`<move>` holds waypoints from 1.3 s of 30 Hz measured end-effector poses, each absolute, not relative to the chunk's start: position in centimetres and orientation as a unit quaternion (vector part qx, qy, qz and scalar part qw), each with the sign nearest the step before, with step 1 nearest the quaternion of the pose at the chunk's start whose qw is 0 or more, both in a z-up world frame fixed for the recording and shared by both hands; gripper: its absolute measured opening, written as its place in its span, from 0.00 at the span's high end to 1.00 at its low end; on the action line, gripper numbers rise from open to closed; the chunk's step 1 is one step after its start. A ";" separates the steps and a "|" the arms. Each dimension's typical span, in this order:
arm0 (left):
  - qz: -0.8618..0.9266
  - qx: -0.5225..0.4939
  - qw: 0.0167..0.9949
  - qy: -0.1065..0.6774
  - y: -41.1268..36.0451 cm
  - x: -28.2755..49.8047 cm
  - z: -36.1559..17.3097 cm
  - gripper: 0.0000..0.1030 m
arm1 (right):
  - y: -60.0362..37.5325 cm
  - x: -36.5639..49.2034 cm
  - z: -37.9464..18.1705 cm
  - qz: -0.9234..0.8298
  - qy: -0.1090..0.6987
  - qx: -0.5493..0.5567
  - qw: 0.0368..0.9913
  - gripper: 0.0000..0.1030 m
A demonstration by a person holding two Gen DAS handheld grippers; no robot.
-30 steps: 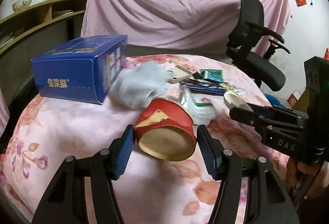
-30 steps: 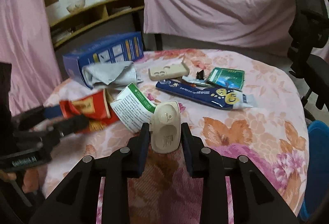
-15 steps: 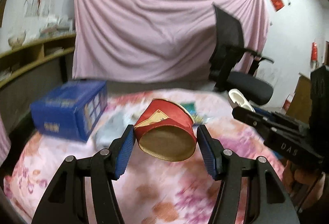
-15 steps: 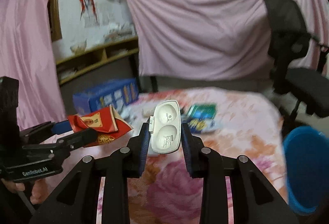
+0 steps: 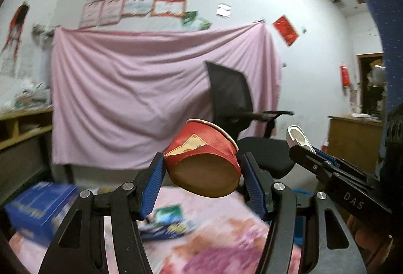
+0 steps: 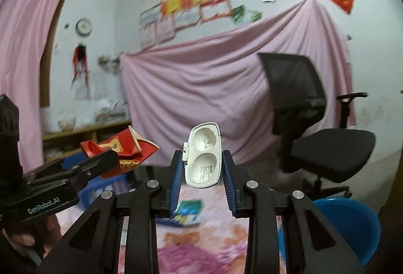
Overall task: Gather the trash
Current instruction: 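Carry cup and case over the blue bucket and open both tools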
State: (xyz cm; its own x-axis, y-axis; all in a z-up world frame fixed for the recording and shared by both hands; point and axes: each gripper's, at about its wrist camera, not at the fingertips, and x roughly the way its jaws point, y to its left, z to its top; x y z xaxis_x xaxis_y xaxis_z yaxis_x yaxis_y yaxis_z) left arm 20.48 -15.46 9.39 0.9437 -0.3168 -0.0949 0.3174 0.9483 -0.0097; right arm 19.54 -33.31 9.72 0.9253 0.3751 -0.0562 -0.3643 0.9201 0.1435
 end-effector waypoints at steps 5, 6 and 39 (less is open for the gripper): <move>-0.198 0.024 0.980 0.026 -19.2 21.7 10.4 0.46 | -37.1 19.3 10.1 0.137 0.015 0.087 0.987 0.73; -0.202 0.026 0.979 0.025 -19.8 22.0 10.5 0.46 | -37.8 19.4 10.1 0.128 0.014 0.090 0.988 0.73; -0.297 0.015 0.920 0.256 -34.2 32.9 5.1 0.46 | -50.0 25.4 2.7 -0.018 0.224 0.204 0.953 0.73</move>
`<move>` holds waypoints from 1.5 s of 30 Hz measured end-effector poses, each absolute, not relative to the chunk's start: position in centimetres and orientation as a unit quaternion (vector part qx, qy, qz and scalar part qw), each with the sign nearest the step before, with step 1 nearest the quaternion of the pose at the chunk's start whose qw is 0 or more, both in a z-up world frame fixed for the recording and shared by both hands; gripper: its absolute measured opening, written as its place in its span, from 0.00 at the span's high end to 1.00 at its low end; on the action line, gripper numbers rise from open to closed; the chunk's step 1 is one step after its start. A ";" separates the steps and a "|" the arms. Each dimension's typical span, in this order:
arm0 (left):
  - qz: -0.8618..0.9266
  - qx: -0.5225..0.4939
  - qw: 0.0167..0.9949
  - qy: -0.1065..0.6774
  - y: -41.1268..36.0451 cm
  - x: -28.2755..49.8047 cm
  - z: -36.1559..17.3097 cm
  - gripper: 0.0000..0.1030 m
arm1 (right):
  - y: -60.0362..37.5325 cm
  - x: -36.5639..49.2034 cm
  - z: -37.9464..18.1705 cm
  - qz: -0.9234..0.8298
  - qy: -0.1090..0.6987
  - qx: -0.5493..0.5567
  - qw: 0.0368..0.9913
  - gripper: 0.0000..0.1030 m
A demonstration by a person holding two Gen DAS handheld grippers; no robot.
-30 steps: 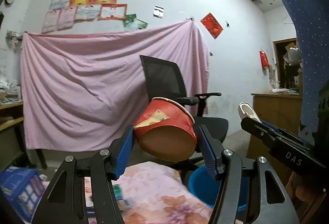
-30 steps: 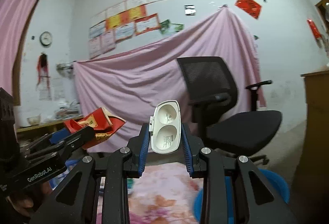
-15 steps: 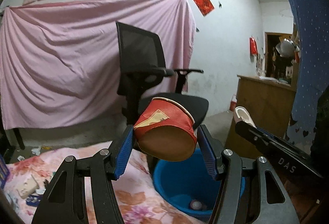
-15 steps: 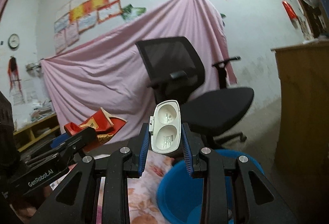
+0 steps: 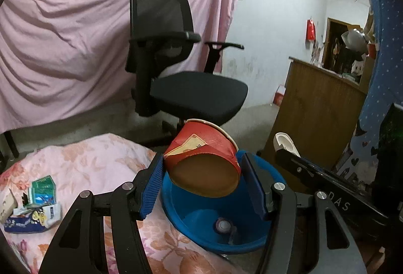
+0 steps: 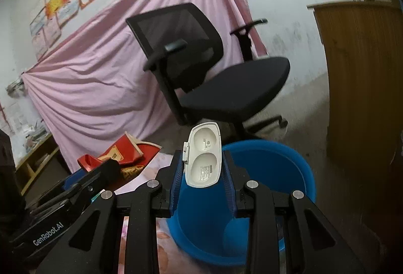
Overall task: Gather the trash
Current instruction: 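Carry cup and case over the blue bucket and open both tools, then move both empty tools back over the table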
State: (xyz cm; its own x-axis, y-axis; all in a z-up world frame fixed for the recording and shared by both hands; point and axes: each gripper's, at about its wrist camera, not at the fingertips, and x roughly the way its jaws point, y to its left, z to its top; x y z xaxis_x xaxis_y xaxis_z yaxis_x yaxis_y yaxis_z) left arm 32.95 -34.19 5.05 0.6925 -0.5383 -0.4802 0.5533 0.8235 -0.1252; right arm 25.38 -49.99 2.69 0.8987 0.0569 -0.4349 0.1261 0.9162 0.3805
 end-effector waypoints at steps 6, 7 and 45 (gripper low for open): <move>-0.289 0.005 0.911 0.295 -34.6 33.9 4.1 0.45 | -51.0 26.0 1.5 -0.021 0.254 0.226 0.940 0.71; -0.289 0.003 0.909 0.301 -34.7 34.0 3.9 0.45 | -51.1 26.0 1.4 -0.021 0.258 0.227 0.939 0.71; -0.147 -0.097 0.967 0.183 -20.2 28.9 8.5 0.02 | -45.6 23.3 6.5 0.013 0.105 0.141 0.984 0.00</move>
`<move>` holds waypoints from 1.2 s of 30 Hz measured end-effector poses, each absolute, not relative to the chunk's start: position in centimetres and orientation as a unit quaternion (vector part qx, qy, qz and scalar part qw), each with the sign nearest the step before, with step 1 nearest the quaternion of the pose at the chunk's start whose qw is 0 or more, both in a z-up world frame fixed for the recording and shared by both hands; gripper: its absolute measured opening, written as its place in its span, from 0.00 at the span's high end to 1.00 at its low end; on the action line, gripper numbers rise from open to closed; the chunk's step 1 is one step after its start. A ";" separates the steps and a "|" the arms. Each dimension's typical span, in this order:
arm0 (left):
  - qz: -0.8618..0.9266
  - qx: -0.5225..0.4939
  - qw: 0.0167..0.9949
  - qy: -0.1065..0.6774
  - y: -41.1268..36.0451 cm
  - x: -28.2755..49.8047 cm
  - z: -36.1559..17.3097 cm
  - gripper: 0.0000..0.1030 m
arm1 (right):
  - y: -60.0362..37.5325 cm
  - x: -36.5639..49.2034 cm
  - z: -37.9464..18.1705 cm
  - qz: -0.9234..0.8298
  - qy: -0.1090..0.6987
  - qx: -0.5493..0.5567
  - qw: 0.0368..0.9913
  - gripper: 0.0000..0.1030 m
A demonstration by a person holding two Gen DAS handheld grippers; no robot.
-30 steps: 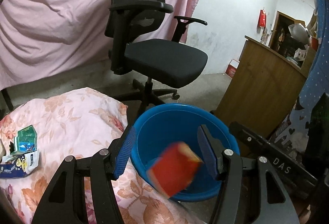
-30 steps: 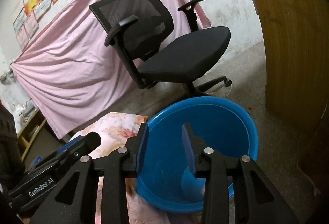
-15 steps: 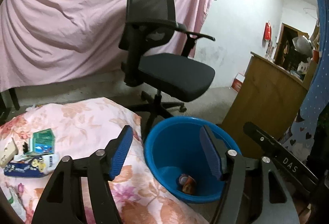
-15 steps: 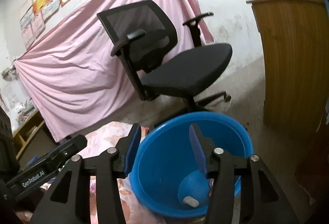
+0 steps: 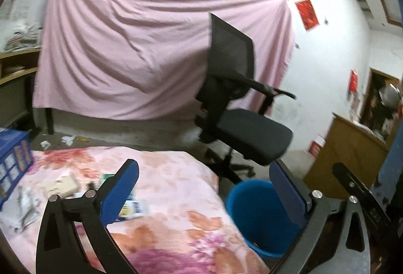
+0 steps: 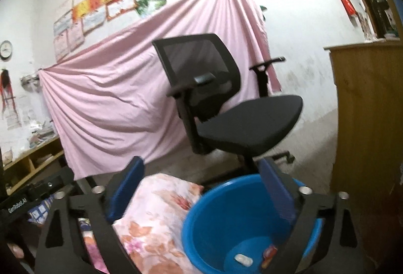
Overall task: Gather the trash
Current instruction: 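Move both empty tools back over the table, then grasp the green-white leaflet with right tool while left tool moves toward the grey mask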
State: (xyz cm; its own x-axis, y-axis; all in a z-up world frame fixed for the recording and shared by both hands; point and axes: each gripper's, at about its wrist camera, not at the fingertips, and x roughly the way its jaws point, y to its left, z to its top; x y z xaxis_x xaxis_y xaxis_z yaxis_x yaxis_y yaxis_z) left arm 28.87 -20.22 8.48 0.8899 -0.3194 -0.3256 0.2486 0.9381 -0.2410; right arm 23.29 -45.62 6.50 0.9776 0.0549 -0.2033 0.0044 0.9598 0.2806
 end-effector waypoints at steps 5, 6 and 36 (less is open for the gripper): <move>-0.096 -0.105 0.978 0.154 -16.4 27.6 8.8 0.02 | -43.1 23.2 7.3 0.043 0.073 0.129 0.988 0.00; -0.085 -0.102 0.980 0.146 -15.6 27.1 8.9 0.02 | -42.5 23.1 7.5 0.050 0.066 0.126 0.989 0.00; 0.072 -0.042 0.989 0.122 -1.6 19.7 4.2 0.02 | -24.8 22.7 6.6 0.221 0.075 0.010 0.972 0.00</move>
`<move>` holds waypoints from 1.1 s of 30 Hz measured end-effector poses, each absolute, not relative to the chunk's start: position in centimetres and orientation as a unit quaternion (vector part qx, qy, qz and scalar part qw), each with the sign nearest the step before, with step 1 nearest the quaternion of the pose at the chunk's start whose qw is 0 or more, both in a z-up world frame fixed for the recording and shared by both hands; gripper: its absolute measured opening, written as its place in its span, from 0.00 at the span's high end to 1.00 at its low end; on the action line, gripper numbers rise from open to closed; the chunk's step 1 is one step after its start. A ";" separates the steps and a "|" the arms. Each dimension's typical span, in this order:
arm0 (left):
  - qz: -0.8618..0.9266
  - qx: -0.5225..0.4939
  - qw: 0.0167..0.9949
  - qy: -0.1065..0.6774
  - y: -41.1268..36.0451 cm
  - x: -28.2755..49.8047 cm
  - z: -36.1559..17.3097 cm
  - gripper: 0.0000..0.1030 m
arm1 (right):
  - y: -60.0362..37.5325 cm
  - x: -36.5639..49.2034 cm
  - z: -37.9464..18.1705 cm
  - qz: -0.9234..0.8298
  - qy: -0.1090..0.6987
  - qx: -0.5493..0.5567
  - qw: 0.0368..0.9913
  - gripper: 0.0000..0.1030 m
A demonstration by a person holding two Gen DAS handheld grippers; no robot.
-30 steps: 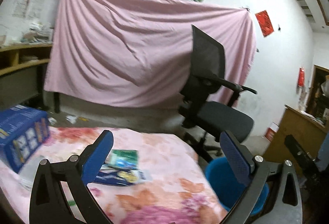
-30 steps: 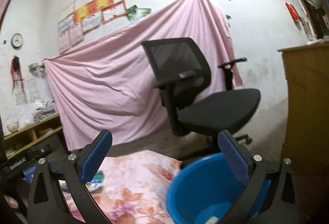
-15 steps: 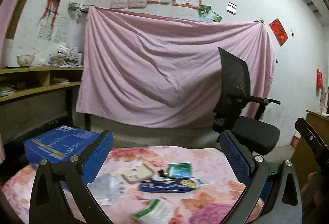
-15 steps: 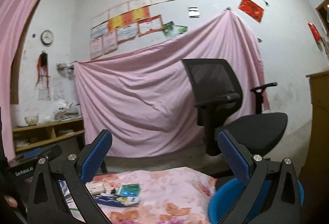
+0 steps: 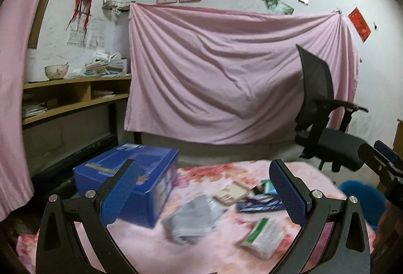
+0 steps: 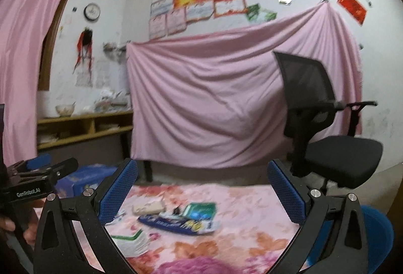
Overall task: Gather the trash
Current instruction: 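Grasp the green-white leaflet with right tool while left tool moves toward the grey mask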
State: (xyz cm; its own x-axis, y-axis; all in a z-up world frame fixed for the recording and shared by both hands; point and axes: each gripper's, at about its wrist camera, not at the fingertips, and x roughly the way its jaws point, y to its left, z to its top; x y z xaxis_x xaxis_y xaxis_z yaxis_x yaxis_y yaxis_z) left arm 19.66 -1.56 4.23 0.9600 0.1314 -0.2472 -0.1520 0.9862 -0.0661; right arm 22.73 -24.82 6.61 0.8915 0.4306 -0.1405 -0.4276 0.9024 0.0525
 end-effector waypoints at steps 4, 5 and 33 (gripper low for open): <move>0.083 -0.032 0.985 0.149 -0.1 19.8 2.7 0.02 | -23.1 23.6 5.5 0.239 0.120 -0.008 0.964 0.00; 0.085 -0.030 0.983 0.158 0.3 19.9 2.3 0.02 | -22.7 23.9 5.2 0.246 0.134 -0.012 0.960 0.00; -0.008 -0.033 0.935 0.353 2.4 24.7 -4.3 0.51 | -13.4 28.2 -2.6 0.343 0.412 -0.127 0.835 0.17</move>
State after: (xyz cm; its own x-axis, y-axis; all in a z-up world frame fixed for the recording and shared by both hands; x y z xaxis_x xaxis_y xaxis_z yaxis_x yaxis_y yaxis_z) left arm 24.69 2.43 -4.28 0.7509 -0.0379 -0.6593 -0.0082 0.9977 -0.0666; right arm 28.21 -13.35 -2.64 0.4253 0.4673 -0.7751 -0.6764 0.7331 0.0708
